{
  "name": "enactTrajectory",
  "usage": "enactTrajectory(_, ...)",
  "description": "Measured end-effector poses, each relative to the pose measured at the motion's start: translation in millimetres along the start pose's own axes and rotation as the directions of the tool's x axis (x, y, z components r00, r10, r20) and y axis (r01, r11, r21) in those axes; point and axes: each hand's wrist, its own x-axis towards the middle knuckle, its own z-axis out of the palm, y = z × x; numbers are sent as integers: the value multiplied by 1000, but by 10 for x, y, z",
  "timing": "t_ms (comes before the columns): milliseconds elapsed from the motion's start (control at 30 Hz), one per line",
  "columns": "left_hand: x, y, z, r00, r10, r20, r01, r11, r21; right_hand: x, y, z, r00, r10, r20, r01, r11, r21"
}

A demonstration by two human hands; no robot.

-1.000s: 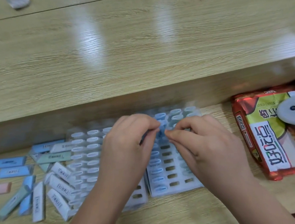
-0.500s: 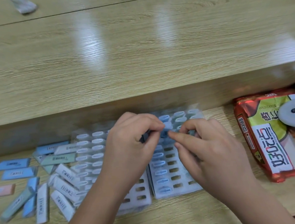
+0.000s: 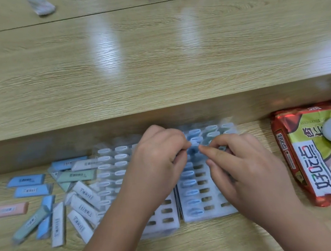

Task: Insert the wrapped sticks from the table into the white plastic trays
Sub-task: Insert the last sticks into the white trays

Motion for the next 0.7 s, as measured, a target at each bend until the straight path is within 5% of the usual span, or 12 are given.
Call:
enactTrajectory(167, 34, 46, 47, 993, 23, 112, -32, 996, 81, -16, -2, 15, 999, -18, -47, 19, 1000, 9)
enactTrajectory(333, 37, 19, -78, 975, -167, 148, 180, 981, -73, 1, -37, 6, 999, 38, -2, -38, 999, -7)
enactTrajectory(500, -40, -8, -354, 930, -355, 89, 365, 872, -326, 24, -196, -23, 990, 130, -50, -125, 988, 93)
enactTrajectory(700, -522, -185, -909, 909, -417, 10, 398, 860, -319, 148, -904, 101, 998, 56, 23, -60, 976, 208)
